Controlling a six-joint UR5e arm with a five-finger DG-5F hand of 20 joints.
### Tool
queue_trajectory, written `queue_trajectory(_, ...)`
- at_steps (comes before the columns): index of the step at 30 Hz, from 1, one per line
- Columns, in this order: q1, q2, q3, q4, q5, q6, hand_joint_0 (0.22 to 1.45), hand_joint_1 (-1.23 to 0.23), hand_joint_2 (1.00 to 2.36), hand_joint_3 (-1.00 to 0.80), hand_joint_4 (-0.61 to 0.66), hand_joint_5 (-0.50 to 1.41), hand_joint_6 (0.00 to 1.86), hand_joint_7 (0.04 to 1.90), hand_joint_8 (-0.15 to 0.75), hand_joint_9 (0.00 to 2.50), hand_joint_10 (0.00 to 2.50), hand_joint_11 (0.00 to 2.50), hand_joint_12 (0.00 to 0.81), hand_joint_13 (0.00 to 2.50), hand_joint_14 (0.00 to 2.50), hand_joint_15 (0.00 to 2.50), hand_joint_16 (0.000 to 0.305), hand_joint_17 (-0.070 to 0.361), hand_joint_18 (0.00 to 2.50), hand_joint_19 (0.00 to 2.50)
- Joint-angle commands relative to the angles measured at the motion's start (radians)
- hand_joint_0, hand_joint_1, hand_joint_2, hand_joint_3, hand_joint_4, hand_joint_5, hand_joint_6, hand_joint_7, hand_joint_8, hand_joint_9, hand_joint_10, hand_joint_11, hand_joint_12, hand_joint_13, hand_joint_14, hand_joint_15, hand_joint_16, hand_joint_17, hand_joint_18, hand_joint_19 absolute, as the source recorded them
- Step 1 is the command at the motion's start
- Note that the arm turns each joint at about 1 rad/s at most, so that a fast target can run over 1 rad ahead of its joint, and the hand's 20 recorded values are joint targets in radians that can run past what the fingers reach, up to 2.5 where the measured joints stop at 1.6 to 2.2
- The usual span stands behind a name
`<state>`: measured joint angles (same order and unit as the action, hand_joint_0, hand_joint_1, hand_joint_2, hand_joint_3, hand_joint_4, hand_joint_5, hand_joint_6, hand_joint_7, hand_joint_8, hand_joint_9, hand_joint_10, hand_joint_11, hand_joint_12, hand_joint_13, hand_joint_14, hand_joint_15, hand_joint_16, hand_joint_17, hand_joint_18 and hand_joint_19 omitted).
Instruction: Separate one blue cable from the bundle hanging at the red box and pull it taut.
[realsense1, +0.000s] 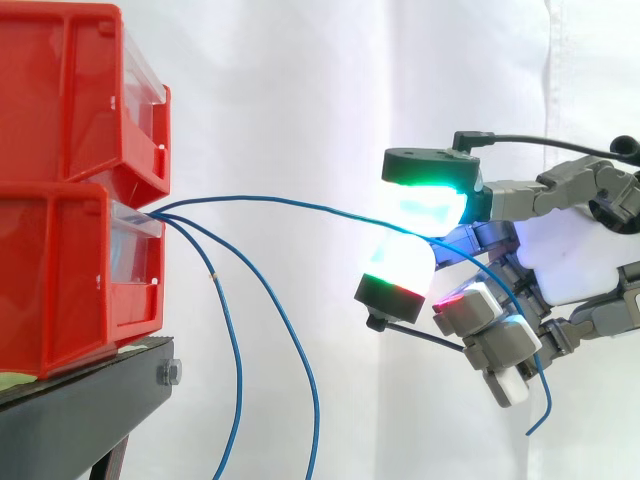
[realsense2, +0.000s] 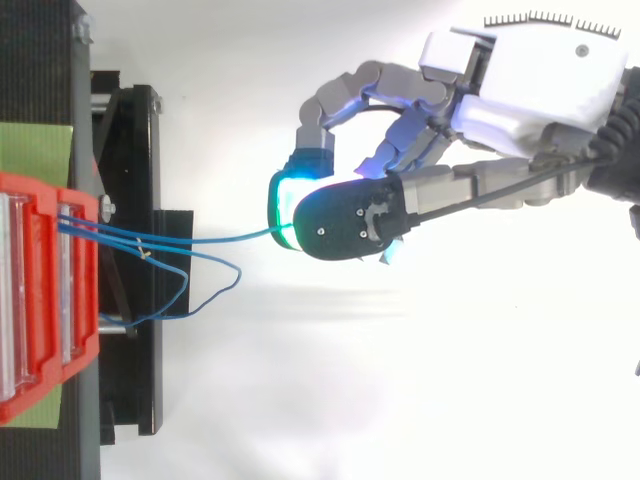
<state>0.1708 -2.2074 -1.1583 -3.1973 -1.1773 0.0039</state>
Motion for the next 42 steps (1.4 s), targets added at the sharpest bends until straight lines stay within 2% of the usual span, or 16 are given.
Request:
queue_trajectory(1,0.001,0.000,0.000,-0.007,-0.001,0.001,0.66,-0.66,1.00,-0.47,0.02,-0.23,0.91,0.98,0.279,1.06,0.02,1.11,0.292,1.21,0.02,1.20,0.042,0.094,0.89,0.84)
queue_trajectory(11,0.001,0.000,0.000,-0.009,0.001,0.001,0.58,-0.56,1.00,-0.50,0.07,-0.23,0.90,0.95,0.291,1.08,0.02,1.10,0.304,1.23,0.02,1.22,0.043,0.098,0.90,0.84)
queue_trajectory(17,0.001,0.000,0.000,-0.009,0.001,0.001,0.58,-0.57,1.00,-0.50,0.07,-0.23,0.90,0.96,0.294,1.09,0.02,1.10,0.299,1.23,0.02,1.22,0.044,0.098,0.89,0.84)
queue_trajectory(20,0.001,0.000,0.000,-0.009,0.001,0.001,0.62,-0.58,1.00,-0.50,0.06,-0.23,0.90,0.98,0.289,1.09,0.02,1.11,0.292,1.23,0.02,1.22,0.043,0.096,0.88,0.84)
queue_trajectory(27,0.001,0.000,-0.001,-0.009,0.001,0.001,0.67,-0.66,1.02,-0.30,-0.01,-0.23,0.92,1.05,0.288,1.11,0.02,1.12,0.300,1.26,0.02,1.23,0.043,0.096,0.89,0.84)
queue_trajectory(35,0.004,0.000,0.000,-0.007,0.001,0.001,0.67,-0.70,1.03,-0.08,-0.16,-0.20,0.94,1.20,0.294,1.21,0.02,1.12,0.296,1.29,0.02,1.24,0.043,0.096,0.91,0.84)
queue_trajectory(42,0.006,0.000,0.000,-0.009,0.001,0.001,0.68,-0.71,1.03,-0.01,-0.22,-0.19,0.94,1.26,0.294,1.25,0.02,1.14,0.289,1.31,0.02,1.24,0.043,0.096,0.91,0.84)
